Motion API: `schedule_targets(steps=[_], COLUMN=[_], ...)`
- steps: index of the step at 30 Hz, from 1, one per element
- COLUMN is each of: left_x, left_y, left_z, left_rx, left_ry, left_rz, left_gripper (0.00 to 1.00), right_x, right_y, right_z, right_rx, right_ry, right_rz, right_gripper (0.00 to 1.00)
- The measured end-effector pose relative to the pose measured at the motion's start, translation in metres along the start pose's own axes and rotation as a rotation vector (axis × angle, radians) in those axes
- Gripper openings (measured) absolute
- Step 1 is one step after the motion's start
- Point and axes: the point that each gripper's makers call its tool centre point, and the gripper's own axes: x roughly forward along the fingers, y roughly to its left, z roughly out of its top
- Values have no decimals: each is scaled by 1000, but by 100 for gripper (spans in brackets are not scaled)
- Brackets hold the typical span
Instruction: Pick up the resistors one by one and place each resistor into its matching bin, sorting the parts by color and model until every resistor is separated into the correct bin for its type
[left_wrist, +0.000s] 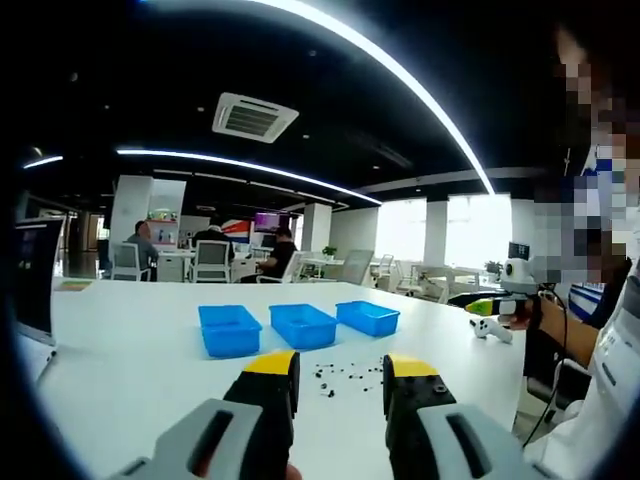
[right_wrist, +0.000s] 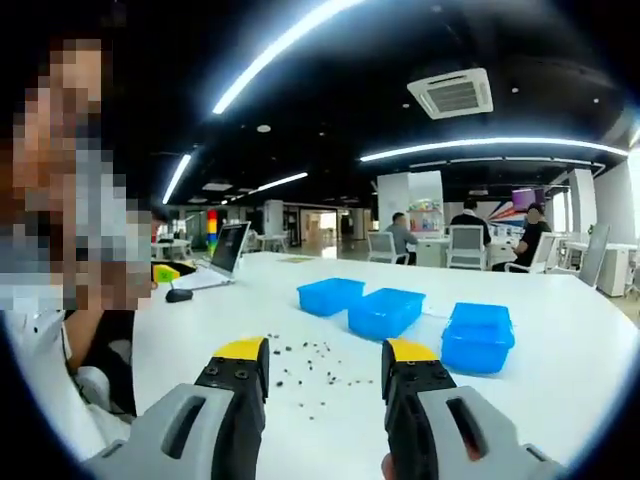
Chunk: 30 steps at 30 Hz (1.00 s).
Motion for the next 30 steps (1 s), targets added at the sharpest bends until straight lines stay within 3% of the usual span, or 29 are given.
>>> schedule_targets(steps=[2,5,6,9,15,20,25,30], left_x=[0,0,0,1,1,2,2,-1], left_y=[0,0,0,0,-1,-1,1,5], left_z=[0,0,0,0,0,-2,-2,-2], left_rx=[0,0,0,-3,-1,-2,-4,-8], left_ry=[-1,1,2,1,2,6,7,4], left_rz=[1,1,1,-1,-3,-7,-5,3], left_gripper=[35,35,35,35,35,35,35,35], right_x=[2,6,8,16,40,61,82,93], right_y=[0,-2,0,10,45,61,76,88], right_z=[-1,-14,-16,-20,-35,-41,-53,-87], right_rx=[-16,-131,-145,-293,-655,-917,-1007,-1105], right_ry=[20,140,161,236,429,543,618,749], right_rz=[5,-10,-2,61,333,539,707,887], right_gripper=[46,44,44,39,36,32,30,30])
